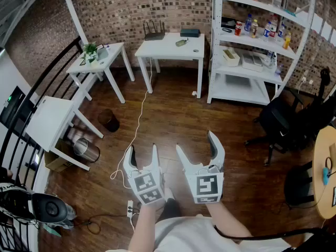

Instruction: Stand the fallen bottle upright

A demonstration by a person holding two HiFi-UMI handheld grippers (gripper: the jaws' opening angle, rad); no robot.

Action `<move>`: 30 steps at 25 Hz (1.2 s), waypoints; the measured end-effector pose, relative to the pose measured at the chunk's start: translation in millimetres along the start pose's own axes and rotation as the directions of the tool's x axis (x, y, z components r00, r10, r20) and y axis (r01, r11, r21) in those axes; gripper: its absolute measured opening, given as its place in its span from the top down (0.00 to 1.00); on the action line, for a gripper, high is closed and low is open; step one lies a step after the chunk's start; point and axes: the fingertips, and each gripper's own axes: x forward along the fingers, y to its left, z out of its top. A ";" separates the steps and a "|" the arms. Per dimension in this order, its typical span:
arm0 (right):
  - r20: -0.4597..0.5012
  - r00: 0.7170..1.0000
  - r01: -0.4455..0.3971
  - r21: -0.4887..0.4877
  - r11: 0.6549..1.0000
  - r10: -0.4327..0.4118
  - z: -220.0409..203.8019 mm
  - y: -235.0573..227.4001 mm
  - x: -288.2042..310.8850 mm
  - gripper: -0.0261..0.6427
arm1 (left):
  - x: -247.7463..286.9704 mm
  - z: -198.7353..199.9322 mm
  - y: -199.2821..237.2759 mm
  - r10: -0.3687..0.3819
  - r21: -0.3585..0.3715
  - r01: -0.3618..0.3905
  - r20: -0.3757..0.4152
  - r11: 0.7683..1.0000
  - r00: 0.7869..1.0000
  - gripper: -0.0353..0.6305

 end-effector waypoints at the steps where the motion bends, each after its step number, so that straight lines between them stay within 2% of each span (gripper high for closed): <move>1: -0.012 1.000 -0.008 0.001 1.000 0.008 -5.4 7.2 20.6 0.37 | 14.7 4.4 10.5 0.003 -0.002 -0.003 0.004 1.000 1.000 0.47; 6: -0.008 0.999 -0.045 0.027 0.999 0.046 -2.1 56.4 132.3 0.37 | 89.8 33.1 91.0 0.029 -0.012 -0.028 0.039 1.000 0.999 0.49; 10: 0.025 0.993 -0.119 0.084 0.989 0.117 4.7 99.7 217.7 0.37 | 141.4 60.9 159.1 0.009 -0.090 0.004 0.143 0.996 0.990 0.49; 13: 0.028 0.986 -0.166 0.098 0.981 0.164 -5.0 127.3 260.7 0.38 | 174.7 55.5 195.4 0.031 -0.120 -0.015 0.139 0.993 0.990 0.49; 17: -0.010 0.994 -0.105 0.116 0.988 0.107 -22.8 111.0 325.4 0.38 | 224.5 43.3 215.5 0.056 -0.114 -0.045 0.094 0.992 0.994 0.49; 22: 0.015 0.990 -0.142 0.144 0.979 0.142 -31.2 91.6 428.1 0.38 | 315.6 40.4 233.2 0.080 -0.114 -0.072 0.066 0.991 0.995 0.49; 25: 0.033 0.979 -0.205 0.159 0.966 0.202 -36.6 66.4 493.9 0.38 | 379.1 55.9 225.2 0.108 -0.100 -0.101 0.070 0.990 0.992 0.49; 30: 0.091 0.974 -0.219 0.171 0.961 0.206 -19.1 21.6 596.9 0.38 | 467.9 103.5 233.0 0.140 -0.077 -0.132 0.119 0.988 0.983 0.49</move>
